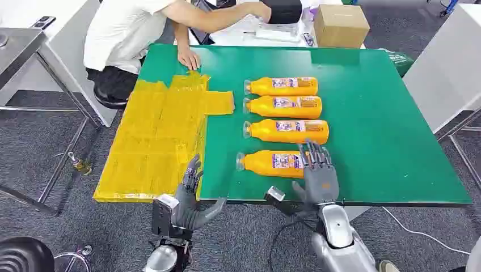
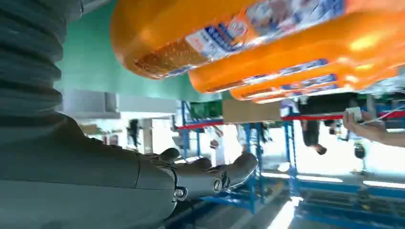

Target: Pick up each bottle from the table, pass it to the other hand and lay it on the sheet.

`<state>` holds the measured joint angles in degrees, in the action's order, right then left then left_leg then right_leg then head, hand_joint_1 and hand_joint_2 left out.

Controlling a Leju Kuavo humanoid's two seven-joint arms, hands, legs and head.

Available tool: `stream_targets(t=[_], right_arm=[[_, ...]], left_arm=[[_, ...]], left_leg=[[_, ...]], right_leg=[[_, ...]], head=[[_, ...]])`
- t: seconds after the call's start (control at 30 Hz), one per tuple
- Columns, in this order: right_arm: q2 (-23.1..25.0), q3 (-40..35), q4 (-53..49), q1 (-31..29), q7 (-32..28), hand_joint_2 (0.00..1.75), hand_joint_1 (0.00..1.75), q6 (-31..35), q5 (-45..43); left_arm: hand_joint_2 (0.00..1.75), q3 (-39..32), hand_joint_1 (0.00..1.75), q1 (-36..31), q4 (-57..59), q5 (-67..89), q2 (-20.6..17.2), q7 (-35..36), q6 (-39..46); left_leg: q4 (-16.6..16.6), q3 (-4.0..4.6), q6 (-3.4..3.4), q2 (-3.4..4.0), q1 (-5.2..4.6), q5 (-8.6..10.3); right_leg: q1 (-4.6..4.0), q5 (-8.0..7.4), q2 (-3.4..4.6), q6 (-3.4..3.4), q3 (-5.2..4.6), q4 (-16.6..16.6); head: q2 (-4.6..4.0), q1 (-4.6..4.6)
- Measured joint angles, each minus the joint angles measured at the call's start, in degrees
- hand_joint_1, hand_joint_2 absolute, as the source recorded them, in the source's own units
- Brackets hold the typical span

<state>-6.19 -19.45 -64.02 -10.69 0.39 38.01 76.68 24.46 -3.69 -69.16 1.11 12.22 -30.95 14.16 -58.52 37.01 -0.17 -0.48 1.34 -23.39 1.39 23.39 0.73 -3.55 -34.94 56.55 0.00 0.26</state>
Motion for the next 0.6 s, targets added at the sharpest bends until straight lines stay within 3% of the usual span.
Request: stream_targets(t=[0.6], right_arm=[[1.0, 0.4, 18.2, -12.5, 2.6, 1.75, 0.00, -3.9, 0.0]], left_arm=[[1.75, 1.0, 0.00, -1.7, 1.4, -0.9, 0.3, 0.6, -1.1]], left_leg=[[0.0, 0.01, 0.00, 0.01, 0.00, 0.00]], right_leg=[[-0.01, -0.01, 0.00, -0.01, -0.01, 0.0]], head=[[0.00, 0.00]])
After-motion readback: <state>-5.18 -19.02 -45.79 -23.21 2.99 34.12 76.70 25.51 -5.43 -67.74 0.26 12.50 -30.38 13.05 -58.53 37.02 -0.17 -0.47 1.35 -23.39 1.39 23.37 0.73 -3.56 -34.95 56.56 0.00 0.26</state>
